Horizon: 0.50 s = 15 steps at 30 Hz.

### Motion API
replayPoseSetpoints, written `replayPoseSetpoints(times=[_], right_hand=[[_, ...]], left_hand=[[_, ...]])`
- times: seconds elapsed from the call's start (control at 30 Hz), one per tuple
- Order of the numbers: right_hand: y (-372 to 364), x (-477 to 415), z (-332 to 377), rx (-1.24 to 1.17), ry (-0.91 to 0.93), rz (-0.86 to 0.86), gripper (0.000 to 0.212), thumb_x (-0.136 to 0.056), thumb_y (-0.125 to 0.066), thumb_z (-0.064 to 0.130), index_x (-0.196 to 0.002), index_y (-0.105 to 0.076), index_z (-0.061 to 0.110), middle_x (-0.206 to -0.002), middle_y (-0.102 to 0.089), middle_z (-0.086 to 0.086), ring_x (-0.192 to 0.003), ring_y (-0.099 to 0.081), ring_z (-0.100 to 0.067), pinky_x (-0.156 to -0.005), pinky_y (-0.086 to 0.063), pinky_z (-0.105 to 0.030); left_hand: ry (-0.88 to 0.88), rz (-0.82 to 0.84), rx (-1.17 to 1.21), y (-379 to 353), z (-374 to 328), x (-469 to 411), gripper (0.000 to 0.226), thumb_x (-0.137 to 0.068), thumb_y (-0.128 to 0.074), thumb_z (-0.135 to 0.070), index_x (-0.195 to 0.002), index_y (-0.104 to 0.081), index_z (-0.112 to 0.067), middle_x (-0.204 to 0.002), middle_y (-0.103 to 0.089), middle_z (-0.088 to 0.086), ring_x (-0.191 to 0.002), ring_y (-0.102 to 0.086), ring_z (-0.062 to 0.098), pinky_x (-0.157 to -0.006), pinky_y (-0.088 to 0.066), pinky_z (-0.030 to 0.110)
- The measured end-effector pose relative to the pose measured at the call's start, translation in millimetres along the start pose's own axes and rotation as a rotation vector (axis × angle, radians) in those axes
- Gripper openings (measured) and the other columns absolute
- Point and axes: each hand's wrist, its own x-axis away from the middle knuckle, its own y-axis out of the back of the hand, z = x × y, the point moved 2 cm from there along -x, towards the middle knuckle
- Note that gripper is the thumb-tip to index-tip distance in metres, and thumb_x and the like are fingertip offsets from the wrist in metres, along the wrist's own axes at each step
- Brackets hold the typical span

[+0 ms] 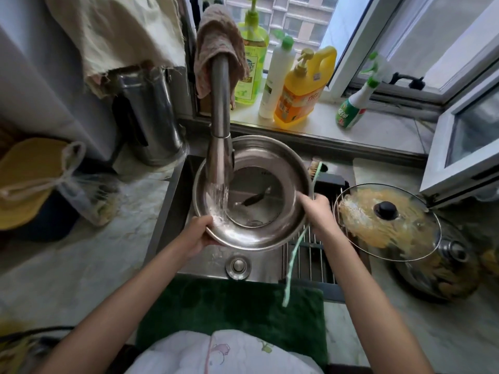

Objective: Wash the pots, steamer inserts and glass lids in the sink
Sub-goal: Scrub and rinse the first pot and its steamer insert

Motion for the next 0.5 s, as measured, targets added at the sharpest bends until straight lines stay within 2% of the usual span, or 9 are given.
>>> replayPoseSetpoints(times=[0.07, 0.1, 0.17, 0.23, 0.3, 0.37, 0.43, 0.5], right_hand=[[-4.0, -1.1, -1.0, 0.126, 0.086, -0.05, 0.049, -0.085, -0.058, 0.053, -0.102, -0.064, 0.008, -0.088, -0.069, -0.006, -0.079, -0.067, -0.023, -0.068, -0.053, -0.033], [-2.9, -1.3, 2.4, 0.231, 0.148, -0.123, 0.05, -0.09, -0.05, 0.055, -0.105, -0.061, 0.009, -0.089, -0.067, -0.005, -0.079, -0.065, -0.023, -0.066, -0.049, -0.032], [-5.6, 0.7, 13.6, 0.449, 0.345, -0.206, 0.04, -0.1, -0.038, 0.041, -0.115, -0.054, 0.009, -0.096, -0.065, -0.007, -0.085, -0.062, -0.028, -0.065, -0.041, -0.032], [-24.4, 5.7, 24.5, 0.691, 0.544, -0.046, 0.038, -0.1, -0.039, 0.031, -0.133, -0.041, 0.013, -0.098, -0.063, -0.004, -0.087, -0.063, -0.031, -0.066, -0.042, -0.035], [-50.8, 11.9, 26.2, 0.935, 0.692, 0.181, 0.053, -0.098, -0.044, 0.03, -0.145, -0.021, 0.023, -0.099, -0.062, 0.001, -0.082, -0.064, -0.03, -0.064, -0.044, -0.035], [-81.0, 14.5, 20.5, 1.147, 0.917, 0.36, 0.053, -0.096, -0.048, 0.026, -0.145, -0.027, 0.029, -0.106, -0.065, -0.005, -0.084, -0.065, -0.03, -0.06, -0.039, -0.033], [-110.2, 11.8, 15.1, 1.22, 1.144, 0.48, 0.052, -0.091, -0.052, 0.015, -0.14, -0.042, 0.03, -0.101, -0.063, -0.009, -0.081, -0.064, -0.031, -0.053, -0.031, -0.033], [-132.0, 6.2, 15.2, 1.243, 1.295, 0.542, 0.059, -0.084, -0.056, 0.005, -0.136, -0.05, 0.033, -0.102, -0.064, -0.011, -0.071, -0.064, -0.031, -0.042, -0.033, -0.032]], left_hand=[[0.035, -0.075, 0.032, 4.5, -4.8, 4.1, 0.023, -0.082, -0.028, 0.011, -0.082, -0.051, 0.006, -0.068, -0.058, 0.016, -0.061, -0.059, 0.026, -0.042, -0.054, 0.035], [0.054, -0.096, 0.029, 8.0, -7.4, 6.1, 0.026, -0.082, -0.027, 0.012, -0.078, -0.051, 0.004, -0.063, -0.058, 0.015, -0.058, -0.058, 0.026, -0.04, -0.053, 0.033], [0.084, -0.119, -0.045, 16.6, -10.9, 10.5, 0.026, -0.081, -0.028, 0.011, -0.07, -0.05, 0.001, -0.054, -0.055, 0.012, -0.05, -0.057, 0.023, -0.038, -0.051, 0.029], [0.112, -0.144, -0.131, 25.1, -11.0, 13.6, 0.03, -0.081, -0.03, 0.012, -0.06, -0.044, -0.002, -0.038, -0.048, 0.005, -0.034, -0.052, 0.014, -0.034, -0.047, 0.024], [0.129, -0.148, -0.159, 30.1, -10.1, 17.7, 0.034, -0.083, -0.029, 0.012, -0.055, -0.039, -0.005, -0.032, -0.043, 0.001, -0.027, -0.046, 0.01, -0.033, -0.047, 0.024], [0.142, -0.139, -0.164, 34.1, -9.3, 21.0, 0.034, -0.083, -0.029, 0.012, -0.055, -0.041, -0.004, -0.033, -0.044, 0.003, -0.028, -0.047, 0.012, -0.035, -0.05, 0.029], [0.157, -0.121, -0.163, 37.1, -9.8, 23.7, 0.03, -0.081, -0.031, 0.011, -0.06, -0.048, -0.002, -0.04, -0.05, 0.006, -0.034, -0.053, 0.014, -0.041, -0.054, 0.033], [0.185, -0.1, -0.191, 39.6, -10.4, 25.6, 0.027, -0.079, -0.032, 0.009, -0.067, -0.055, 0.001, -0.05, -0.057, 0.01, -0.042, -0.059, 0.018, -0.049, -0.056, 0.037]])
